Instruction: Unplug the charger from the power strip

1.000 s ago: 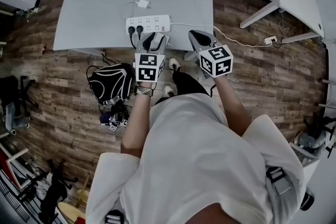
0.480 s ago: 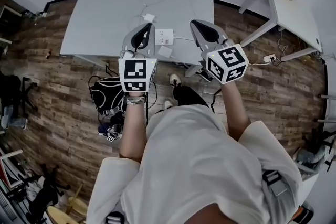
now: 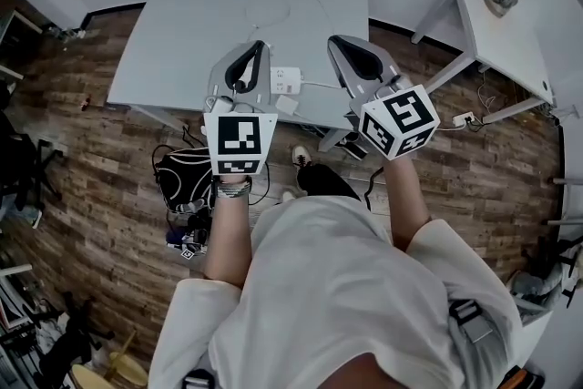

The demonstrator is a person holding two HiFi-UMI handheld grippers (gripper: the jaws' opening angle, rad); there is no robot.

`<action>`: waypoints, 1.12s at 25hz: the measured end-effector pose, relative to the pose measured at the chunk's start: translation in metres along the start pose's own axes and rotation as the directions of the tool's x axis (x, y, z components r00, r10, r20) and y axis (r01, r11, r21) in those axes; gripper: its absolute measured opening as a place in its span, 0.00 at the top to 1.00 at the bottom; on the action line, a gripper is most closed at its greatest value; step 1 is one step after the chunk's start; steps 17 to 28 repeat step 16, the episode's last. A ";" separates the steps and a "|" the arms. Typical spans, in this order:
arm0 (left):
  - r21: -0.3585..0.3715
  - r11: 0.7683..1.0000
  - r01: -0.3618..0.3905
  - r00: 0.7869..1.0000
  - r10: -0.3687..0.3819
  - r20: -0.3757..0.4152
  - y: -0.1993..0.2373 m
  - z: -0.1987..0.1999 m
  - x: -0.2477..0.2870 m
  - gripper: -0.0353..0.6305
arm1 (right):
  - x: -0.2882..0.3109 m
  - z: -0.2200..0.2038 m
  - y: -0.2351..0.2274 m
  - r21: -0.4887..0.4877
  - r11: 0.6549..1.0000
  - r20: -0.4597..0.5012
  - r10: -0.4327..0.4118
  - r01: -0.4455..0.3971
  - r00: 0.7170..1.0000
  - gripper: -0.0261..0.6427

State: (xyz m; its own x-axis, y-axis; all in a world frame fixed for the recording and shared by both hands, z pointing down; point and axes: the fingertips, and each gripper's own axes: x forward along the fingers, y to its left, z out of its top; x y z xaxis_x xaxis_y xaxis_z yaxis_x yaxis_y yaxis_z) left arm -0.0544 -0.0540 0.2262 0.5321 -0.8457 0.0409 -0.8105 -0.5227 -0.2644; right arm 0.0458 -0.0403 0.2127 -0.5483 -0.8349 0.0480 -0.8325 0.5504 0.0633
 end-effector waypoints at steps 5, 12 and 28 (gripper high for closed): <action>-0.010 1.000 0.004 1.000 -0.004 -0.008 -0.005 -0.004 0.000 0.94 | 0.000 -0.004 0.001 0.003 1.000 -0.008 0.005 -0.005 1.000 0.96; -0.012 1.000 -0.009 1.000 0.009 -0.025 -0.001 -0.012 -0.007 0.94 | 0.003 -0.011 0.011 -0.007 1.000 -0.014 0.024 -0.024 1.000 0.96; -0.012 1.000 -0.005 1.000 0.005 -0.029 0.000 -0.014 -0.005 0.94 | 0.006 -0.013 0.011 -0.005 0.999 -0.014 0.031 -0.031 0.999 0.96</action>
